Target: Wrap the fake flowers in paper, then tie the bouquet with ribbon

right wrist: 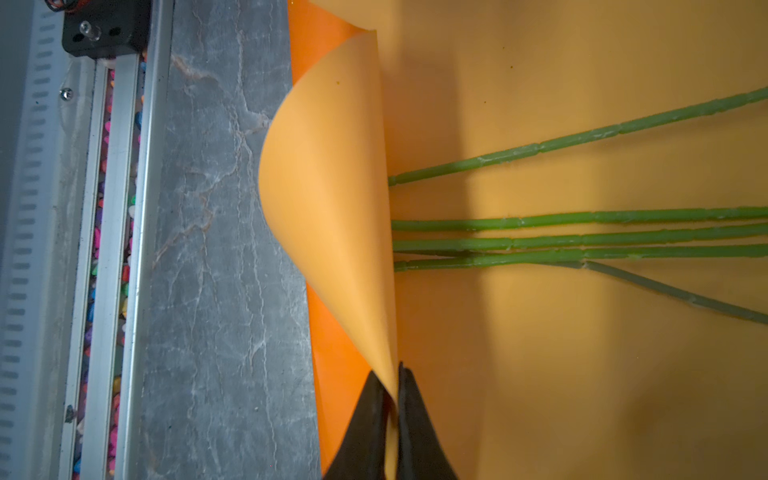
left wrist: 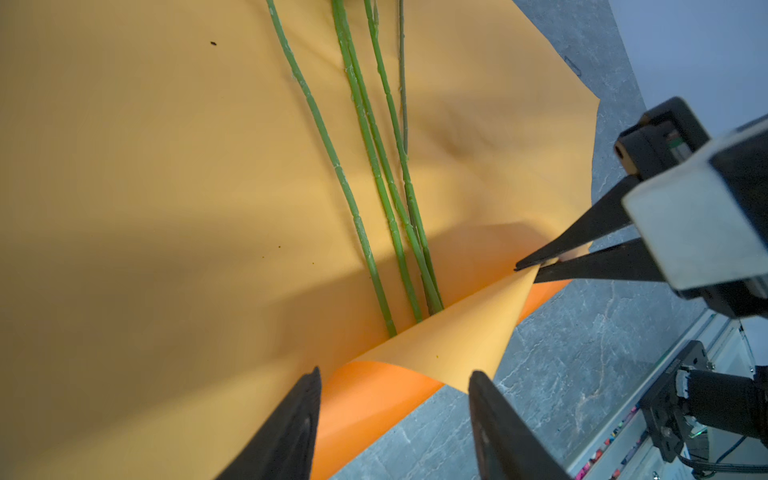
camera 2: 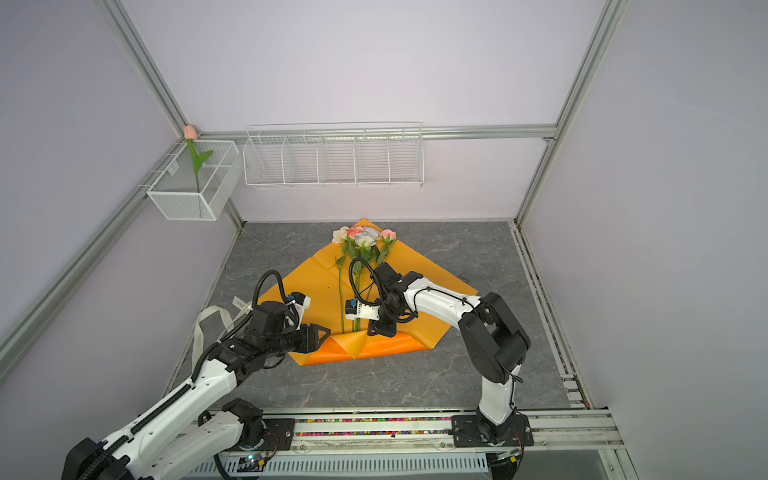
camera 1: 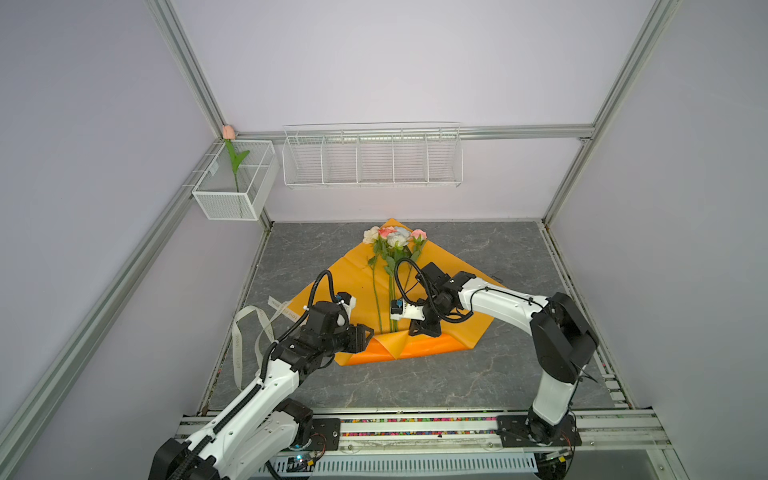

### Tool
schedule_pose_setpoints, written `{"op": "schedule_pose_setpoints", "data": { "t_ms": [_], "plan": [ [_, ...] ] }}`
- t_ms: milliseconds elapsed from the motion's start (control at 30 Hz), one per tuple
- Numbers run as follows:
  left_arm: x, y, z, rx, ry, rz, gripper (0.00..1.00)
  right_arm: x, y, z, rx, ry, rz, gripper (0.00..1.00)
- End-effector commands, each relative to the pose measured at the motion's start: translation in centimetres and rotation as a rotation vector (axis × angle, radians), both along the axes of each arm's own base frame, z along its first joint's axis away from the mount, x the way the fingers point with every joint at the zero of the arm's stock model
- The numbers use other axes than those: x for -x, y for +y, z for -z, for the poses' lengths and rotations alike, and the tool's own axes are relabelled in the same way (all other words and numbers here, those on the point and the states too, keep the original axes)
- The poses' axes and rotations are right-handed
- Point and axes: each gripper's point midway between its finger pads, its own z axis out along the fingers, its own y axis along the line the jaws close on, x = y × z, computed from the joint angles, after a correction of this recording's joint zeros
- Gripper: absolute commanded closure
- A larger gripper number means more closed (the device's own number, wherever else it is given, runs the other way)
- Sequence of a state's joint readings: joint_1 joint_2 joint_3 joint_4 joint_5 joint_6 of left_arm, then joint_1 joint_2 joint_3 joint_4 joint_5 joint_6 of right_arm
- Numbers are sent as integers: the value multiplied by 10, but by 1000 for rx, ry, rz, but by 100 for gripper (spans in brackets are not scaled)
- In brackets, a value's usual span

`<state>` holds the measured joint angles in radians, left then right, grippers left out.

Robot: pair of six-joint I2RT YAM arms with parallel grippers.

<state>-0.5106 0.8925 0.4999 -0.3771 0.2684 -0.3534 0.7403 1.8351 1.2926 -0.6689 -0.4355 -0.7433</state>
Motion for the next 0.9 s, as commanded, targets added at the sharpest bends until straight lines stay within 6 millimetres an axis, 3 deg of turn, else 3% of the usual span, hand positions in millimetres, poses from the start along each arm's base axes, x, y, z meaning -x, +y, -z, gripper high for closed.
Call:
{"op": "schedule_pose_setpoints", "data": {
  "t_ms": [0, 267, 567, 633, 867],
  "plan": [
    [0, -5, 6, -28, -35, 64, 43, 2, 1, -3, -18, 13, -33, 88],
    [-6, -5, 30, -100, 57, 37, 39, -1, 2, -3, -15, 11, -33, 88],
    [-7, 5, 24, -133, 58, -21, 39, -4, -1, 0, -3, 12, -29, 88],
    [-8, 10, 32, -146, 65, -60, 41, -6, -1, 2, -4, 19, -26, 88],
    [-9, 0, 43, -160, 118, -13, 47, -8, 1, 2, -10, 24, -23, 88]
  ]
}}
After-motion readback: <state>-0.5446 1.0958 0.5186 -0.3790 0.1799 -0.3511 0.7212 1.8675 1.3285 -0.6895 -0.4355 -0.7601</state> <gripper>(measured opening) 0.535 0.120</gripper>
